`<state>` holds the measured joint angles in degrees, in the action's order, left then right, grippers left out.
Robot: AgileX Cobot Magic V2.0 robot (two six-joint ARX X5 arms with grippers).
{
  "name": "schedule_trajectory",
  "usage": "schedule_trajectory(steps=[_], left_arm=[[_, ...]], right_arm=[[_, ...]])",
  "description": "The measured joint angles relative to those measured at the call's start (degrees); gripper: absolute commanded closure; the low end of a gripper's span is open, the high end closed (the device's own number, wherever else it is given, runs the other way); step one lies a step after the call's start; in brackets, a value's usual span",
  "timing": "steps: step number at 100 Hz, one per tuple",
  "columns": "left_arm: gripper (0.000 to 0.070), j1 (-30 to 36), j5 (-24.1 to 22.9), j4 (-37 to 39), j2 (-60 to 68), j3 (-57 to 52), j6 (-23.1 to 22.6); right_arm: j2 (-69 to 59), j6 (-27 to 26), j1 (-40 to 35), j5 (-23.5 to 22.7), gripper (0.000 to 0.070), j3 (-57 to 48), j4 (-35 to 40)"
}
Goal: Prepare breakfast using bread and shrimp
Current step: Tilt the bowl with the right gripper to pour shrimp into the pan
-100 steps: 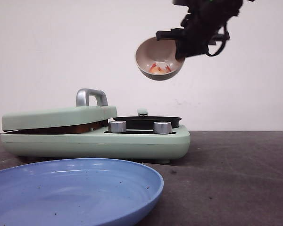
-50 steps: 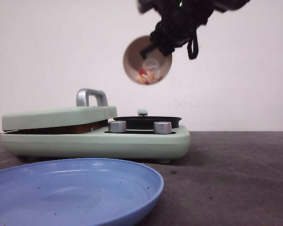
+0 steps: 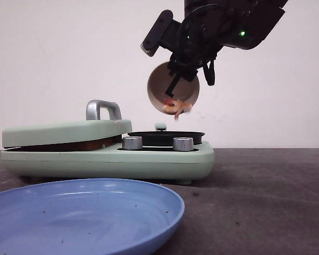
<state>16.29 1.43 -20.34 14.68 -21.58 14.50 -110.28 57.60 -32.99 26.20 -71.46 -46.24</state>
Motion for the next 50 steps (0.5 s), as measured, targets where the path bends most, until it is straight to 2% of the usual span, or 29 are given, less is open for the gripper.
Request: schedule_trajectory(steps=[10, 26, 50], left_arm=[[0.0363, 0.0, 0.0, 0.0, 0.0, 0.0, 0.0], [0.0363, 0.0, 0.0, 0.0, 0.0, 0.0, -0.2], [0.0363, 0.0, 0.0, 0.0, 0.0, 0.0, -0.2]], right_arm=[[0.0, 2.6, 0.0, 0.3, 0.07, 0.0, -3.4], [0.0, 5.7, 0.0, -0.4, 0.07, 0.0, -3.8], [0.0, 5.9, -0.1, -0.3, 0.07, 0.0, -3.8]])
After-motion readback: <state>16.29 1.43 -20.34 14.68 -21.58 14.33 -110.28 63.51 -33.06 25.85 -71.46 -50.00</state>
